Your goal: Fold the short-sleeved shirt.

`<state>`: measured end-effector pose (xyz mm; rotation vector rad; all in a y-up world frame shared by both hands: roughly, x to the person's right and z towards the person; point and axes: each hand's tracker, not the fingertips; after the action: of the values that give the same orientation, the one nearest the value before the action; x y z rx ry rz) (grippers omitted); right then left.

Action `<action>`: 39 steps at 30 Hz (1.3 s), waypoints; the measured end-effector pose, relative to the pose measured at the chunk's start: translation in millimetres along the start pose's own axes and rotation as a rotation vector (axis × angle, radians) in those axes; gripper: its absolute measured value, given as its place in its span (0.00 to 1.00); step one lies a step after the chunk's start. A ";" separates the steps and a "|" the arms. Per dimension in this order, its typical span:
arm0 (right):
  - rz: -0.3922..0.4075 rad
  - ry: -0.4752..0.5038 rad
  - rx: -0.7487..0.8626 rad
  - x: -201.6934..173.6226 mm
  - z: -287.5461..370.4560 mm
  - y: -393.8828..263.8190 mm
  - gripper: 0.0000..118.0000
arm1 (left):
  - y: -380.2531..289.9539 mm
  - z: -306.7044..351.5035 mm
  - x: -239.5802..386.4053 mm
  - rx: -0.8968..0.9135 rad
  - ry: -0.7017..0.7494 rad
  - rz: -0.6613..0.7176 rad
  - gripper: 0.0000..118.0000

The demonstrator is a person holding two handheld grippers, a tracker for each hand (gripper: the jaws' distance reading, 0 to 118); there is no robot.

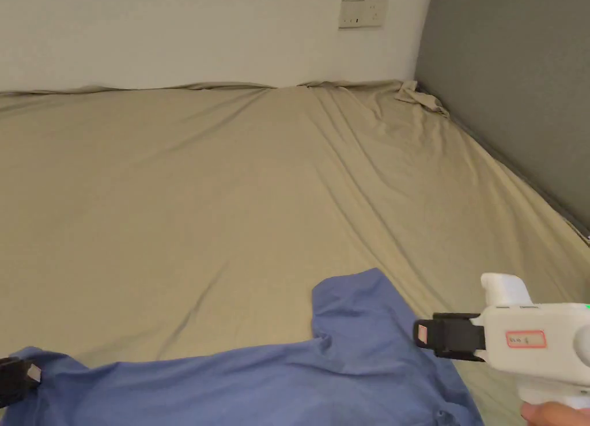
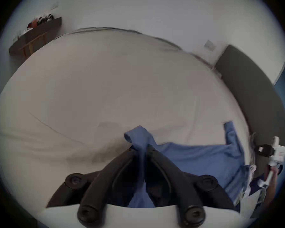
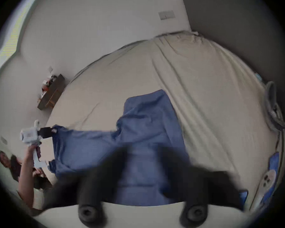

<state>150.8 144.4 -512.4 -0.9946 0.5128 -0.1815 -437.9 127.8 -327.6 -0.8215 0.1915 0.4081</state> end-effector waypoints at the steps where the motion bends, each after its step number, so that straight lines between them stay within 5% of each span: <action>1: -0.004 -0.019 -0.078 9.6 -19.6 13.8 0.99 | 1.9 5.6 5.0 0.002 0.011 -0.027 0.06; 9: 0.121 -0.225 -0.350 27.1 -135.3 49.0 0.98 | 22.2 16.0 14.1 0.006 0.023 -0.106 0.06; 10: 0.124 -0.236 -0.329 26.1 -139.8 49.0 0.89 | 21.5 15.4 13.0 -0.009 0.020 -0.094 0.06; 12: 0.128 -0.360 -0.292 18.2 -139.1 50.3 0.44 | 21.6 16.6 11.3 -0.012 0.038 -0.093 0.06; 13: 0.121 -0.339 -0.269 16.9 -133.8 50.6 0.38 | 21.7 17.1 9.7 -0.016 0.039 -0.091 0.06; 15: 0.158 -0.304 -0.258 8.3 -126.6 53.1 0.05 | 22.5 15.8 3.6 -0.033 0.046 -0.086 0.06; 17: 0.222 -0.293 -0.212 -0.2 -110.9 51.4 0.05 | 22.7 18.9 1.9 -0.036 0.055 -0.095 0.06; 28: 0.289 -0.070 -0.100 -38.5 61.8 3.4 0.04 | -3.5 111.0 -6.0 0.016 -0.129 -0.132 0.06; 39: 0.211 -0.193 -0.311 -16.9 77.2 -101.5 0.04 | -96.7 140.0 -54.4 -0.138 -0.256 -0.179 0.06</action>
<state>182.6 153.9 -388.1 -1.2377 0.4734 0.1877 -444.9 157.8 -151.6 -0.9051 -0.1485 0.3564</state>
